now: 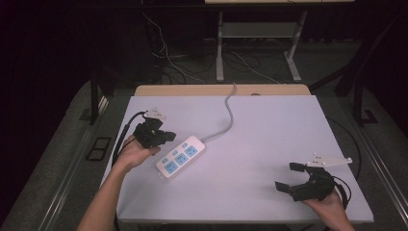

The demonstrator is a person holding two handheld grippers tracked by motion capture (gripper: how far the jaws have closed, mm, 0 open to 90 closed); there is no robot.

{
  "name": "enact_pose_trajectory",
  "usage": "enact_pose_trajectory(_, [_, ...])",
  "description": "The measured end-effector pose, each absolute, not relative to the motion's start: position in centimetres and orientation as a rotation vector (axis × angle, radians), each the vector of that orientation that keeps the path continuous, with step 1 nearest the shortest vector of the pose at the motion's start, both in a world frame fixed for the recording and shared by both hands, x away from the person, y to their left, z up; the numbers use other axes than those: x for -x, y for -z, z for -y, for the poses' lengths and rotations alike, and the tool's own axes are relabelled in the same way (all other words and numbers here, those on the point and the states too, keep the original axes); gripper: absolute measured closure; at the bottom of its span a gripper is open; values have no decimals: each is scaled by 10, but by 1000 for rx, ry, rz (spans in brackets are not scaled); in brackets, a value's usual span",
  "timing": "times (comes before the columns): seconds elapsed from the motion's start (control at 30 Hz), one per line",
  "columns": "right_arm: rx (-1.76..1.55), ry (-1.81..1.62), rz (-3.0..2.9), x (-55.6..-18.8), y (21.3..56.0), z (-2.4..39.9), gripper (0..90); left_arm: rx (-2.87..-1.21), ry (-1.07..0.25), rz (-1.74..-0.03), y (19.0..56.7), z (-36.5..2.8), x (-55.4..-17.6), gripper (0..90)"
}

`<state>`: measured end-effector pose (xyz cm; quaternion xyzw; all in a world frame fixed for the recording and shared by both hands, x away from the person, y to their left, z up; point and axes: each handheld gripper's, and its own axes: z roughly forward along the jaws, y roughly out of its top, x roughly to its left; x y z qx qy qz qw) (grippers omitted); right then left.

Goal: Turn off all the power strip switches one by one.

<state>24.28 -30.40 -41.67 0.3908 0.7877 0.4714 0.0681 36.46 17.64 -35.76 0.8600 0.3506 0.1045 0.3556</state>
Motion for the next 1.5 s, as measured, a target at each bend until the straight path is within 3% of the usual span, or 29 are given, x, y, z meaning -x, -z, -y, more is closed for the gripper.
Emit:
enact_pose_trajectory(0.4, [-1178, -1426, -2372, -242, 416, 303, 10, -2121, -316, -977, 350, -200, -342, 616])
enact_pose_trajectory(0.43, [-1179, -1426, -2372, -242, 416, 303, 10, -2114, -318, -988, 350, -202, -340, 572])
enact_pose_trajectory(0.47, [-1178, -1427, -2371, -242, 416, 303, 10, -2104, -320, -1001, 350, -205, -338, 458])
enact_pose_trajectory(0.5, [-1178, -1427, -2371, -242, 416, 303, 10, -2094, -317, -1013, 350, -206, -336, 458])
enact_pose_trajectory(0.6, [-1179, -1429, -2370, -242, 416, 303, 9, -2073, -304, -1014, 352, -211, -329, 303])
enact_pose_trajectory(0.8, [-1179, -1428, -2371, -242, 416, 302, 10, -2036, -314, -1005, 361, -215, -311, 143])
enact_pose_trajectory(1.13, [-1178, -1428, -2374, -241, 416, 302, 10, -1957, -296, -999, 382, -211, -285, 0])
enact_pose_trajectory(1.5, [-1177, -1428, -2377, -241, 417, 302, 9, -1887, -283, -984, 404, -207, -265, 0])
